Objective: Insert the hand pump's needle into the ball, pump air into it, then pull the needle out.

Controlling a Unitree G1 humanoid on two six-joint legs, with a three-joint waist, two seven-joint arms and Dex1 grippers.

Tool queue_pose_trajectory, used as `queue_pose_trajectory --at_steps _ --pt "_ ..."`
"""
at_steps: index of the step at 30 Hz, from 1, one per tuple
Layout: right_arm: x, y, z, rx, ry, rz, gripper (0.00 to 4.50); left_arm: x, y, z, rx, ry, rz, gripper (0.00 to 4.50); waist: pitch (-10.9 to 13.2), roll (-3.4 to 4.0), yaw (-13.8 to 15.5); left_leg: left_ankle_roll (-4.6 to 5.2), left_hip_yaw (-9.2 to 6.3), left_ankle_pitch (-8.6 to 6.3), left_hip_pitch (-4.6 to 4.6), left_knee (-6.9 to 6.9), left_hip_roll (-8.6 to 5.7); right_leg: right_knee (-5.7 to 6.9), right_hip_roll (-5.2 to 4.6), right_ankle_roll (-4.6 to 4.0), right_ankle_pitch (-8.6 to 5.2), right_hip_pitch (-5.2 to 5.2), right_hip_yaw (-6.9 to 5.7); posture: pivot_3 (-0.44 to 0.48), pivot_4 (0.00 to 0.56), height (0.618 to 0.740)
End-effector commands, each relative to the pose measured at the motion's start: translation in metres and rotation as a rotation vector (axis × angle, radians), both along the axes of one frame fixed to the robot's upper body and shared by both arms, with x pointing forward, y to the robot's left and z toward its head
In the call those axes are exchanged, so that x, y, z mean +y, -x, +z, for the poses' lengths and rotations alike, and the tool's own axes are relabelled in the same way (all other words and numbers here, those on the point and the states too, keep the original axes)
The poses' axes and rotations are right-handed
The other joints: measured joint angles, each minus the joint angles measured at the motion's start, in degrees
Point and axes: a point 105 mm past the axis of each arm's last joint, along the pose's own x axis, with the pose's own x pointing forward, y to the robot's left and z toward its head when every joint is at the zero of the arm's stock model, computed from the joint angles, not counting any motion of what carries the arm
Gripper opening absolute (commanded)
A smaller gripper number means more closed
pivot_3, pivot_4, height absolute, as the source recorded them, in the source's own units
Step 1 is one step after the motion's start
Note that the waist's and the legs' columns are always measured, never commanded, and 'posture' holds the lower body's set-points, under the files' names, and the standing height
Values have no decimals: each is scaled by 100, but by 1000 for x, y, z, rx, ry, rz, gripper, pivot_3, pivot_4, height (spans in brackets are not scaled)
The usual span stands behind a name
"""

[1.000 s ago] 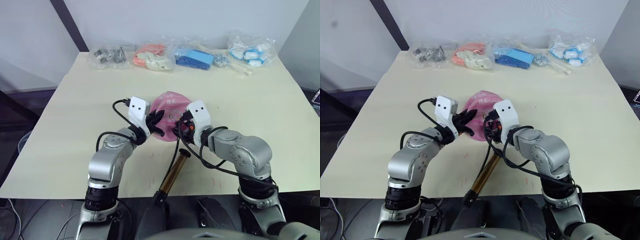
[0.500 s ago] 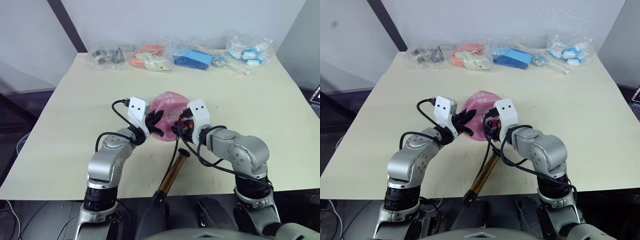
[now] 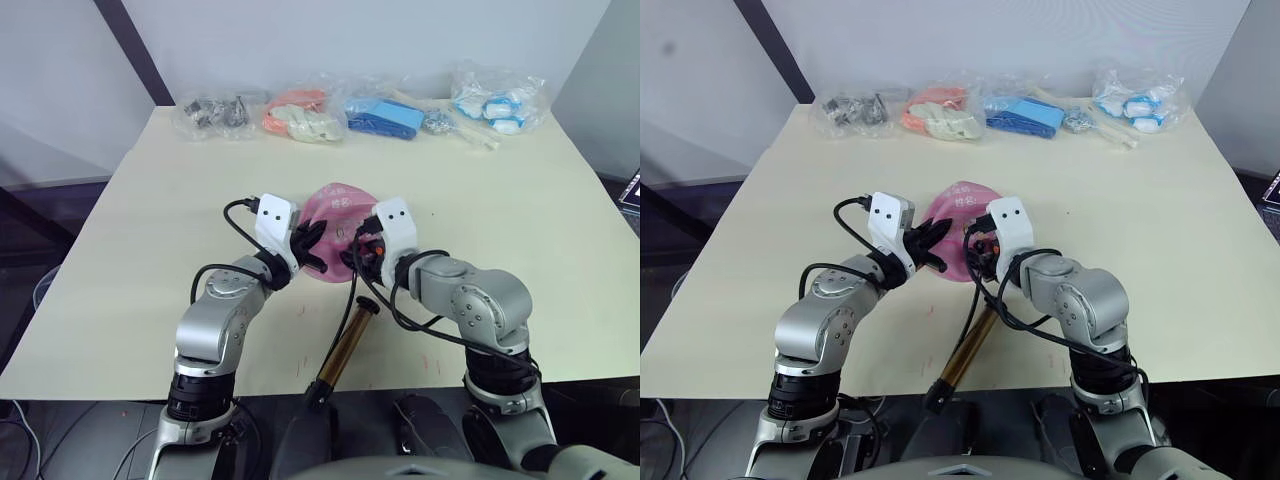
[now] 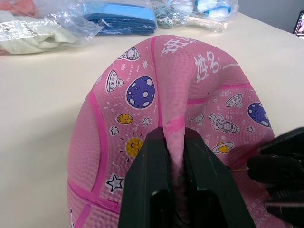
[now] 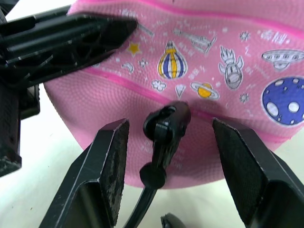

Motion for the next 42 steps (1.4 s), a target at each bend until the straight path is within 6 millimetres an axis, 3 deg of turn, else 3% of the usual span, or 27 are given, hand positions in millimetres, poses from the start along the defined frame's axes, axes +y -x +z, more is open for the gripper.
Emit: queue_pose_trajectory --at_steps 1,21,24,27,28,35,42 --pt "2 -3 16 -58 -37 -5 2877 0 5 -34 134 -24 -8 0 0 0 0 0 0 0 0 0 0 0 0 0 0 0 0 0 150 740" --pt "3 -1 9 -22 -20 11 2877 0 6 -35 131 -27 -3 0 0 0 -2 1 1 2 2 1 0 4 0 0 0 0 1 0 150 740" --pt "4 -1 9 -27 -22 11 2050 1 6 -36 131 -28 -3 0 0 0 -4 1 1 2 2 0 0 4 0 0 0 0 1 0 150 740" --pt "4 -2 10 -31 -25 8 553 1 6 -36 131 -30 -4 0 -1 -2 -11 1 1 2 3 1 0 4 0 0 0 1 1 0 150 740" --pt "4 -3 11 -34 -28 6 370 1 6 -37 132 -31 -5 0 -1 -2 -17 1 3 2 4 1 0 4 0 0 0 1 3 0 150 740" --pt "2 -4 13 -69 10 19 374 1 6 -37 133 -36 -13 0 -1 -2 -26 1 6 2 12 0 0 8 1 0 0 5 6 0 150 740" --pt "-5 -7 21 -180 159 105 374 -2 3 -35 128 -45 -51 0 0 -3 -13 2 8 2 29 0 -3 6 1 0 0 21 7 0 150 740"
